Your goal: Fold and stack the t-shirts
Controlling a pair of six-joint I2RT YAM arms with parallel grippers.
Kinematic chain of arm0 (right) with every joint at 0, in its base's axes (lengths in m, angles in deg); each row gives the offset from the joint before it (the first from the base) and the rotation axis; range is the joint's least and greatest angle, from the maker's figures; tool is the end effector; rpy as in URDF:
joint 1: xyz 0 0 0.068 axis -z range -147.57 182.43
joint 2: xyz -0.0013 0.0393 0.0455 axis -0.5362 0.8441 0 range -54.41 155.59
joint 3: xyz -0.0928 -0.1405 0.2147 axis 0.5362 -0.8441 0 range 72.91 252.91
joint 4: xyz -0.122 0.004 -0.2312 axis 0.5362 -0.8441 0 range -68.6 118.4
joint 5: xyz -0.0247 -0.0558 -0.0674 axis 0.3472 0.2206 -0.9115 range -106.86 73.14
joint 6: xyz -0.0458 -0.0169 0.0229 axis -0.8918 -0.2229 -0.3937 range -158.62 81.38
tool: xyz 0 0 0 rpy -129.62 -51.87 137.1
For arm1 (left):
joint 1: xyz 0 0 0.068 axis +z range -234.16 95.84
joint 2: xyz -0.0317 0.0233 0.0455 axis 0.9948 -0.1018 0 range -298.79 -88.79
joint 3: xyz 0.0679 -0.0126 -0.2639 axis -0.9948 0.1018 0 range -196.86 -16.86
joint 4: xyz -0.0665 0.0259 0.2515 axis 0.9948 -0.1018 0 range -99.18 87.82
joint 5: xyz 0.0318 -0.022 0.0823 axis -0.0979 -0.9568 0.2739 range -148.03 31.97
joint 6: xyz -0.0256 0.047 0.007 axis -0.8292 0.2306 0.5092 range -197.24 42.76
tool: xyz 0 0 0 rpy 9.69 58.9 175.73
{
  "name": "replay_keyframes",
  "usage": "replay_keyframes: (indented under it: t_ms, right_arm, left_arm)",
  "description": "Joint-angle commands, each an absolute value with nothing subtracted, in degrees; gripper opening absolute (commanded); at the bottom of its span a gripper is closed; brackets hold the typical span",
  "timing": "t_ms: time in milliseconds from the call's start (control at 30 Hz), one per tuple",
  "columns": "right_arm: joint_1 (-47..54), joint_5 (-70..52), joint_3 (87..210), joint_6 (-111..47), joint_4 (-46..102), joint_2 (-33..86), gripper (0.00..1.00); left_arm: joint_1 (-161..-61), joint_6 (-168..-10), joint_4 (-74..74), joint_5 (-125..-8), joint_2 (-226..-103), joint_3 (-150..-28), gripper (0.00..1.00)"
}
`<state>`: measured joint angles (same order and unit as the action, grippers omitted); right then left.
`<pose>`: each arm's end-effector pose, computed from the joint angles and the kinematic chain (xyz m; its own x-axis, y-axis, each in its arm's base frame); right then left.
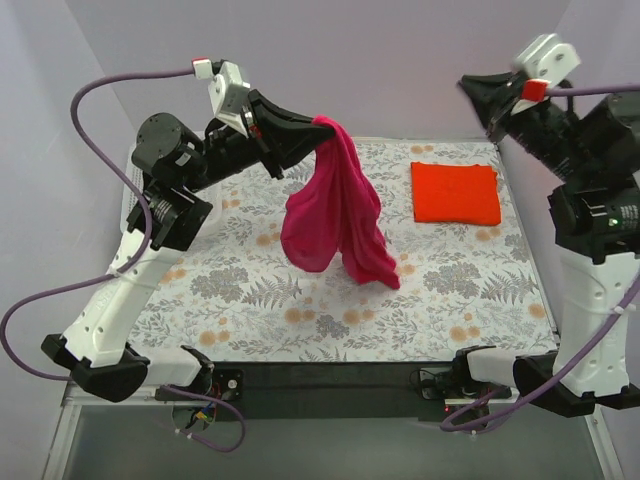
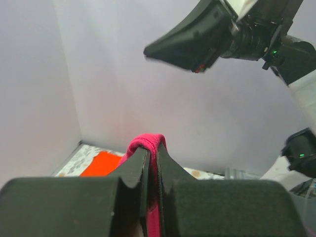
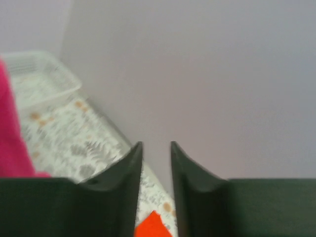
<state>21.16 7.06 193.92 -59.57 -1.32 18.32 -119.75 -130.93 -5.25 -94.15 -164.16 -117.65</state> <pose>0.1549 0.0455 0.6224 0.4903 -0.2356 -0.8391 -0.4072 0.7893 -0.4596 0.1862 -0.1591 0.5673 -0.5531 -0.4047 -0.7283 0.7901 0.0227 -0.6126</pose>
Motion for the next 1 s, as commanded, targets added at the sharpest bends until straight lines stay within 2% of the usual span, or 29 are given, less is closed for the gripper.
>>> replay_keyframes:
  t_ms: [0, 100, 200, 400, 567, 733, 867, 900, 967]
  right_arm:
    - [21.0, 31.6, 183.7, -68.0, -8.2, 18.5, 0.39]
    - [20.8, 43.4, 172.8, -74.0, -10.5, 16.8, 0.87]
    - [20.6, 49.0, 165.0, -80.4, -11.7, 16.4, 0.94]
    - [15.9, 54.5, 154.0, -86.9, -11.5, 19.7, 0.93]
    - [7.8, 50.1, 153.8, -87.0, -11.1, 24.2, 0.92]
    - [6.7, 46.7, 158.3, -86.5, -11.0, 28.0, 0.85]
    - [6.2, 50.3, 159.0, -85.5, -11.0, 28.8, 0.72]
    - [5.6, 51.0, 159.0, -85.1, -11.0, 28.8, 0.63]
    - [3.2, 52.3, 158.3, -84.5, -11.2, 29.4, 0.56]
  left_arm:
    - [-119.7, -122.2, -10.3, -85.5, -162.4, -111.8, 0.00]
    - [-119.7, -114.7, -15.0, -86.1, -162.1, -109.5, 0.00]
    - [-119.7, -109.3, -17.4, -90.6, -160.6, -107.9, 0.00]
    - [-119.7, -104.5, -21.6, -99.1, -157.0, -109.4, 0.00]
    - [-119.7, -104.6, -23.4, -103.6, -153.9, -107.3, 0.00]
    - [-119.6, -105.5, -24.7, -105.4, -150.7, -106.2, 0.00]
    - [-119.7, -104.8, -25.1, -102.9, -149.8, -105.5, 0.00]
    - [-119.6, -104.7, -25.1, -102.2, -149.9, -105.1, 0.00]
    - [-119.7, -104.2, -24.9, -100.7, -150.6, -104.8, 0.00]
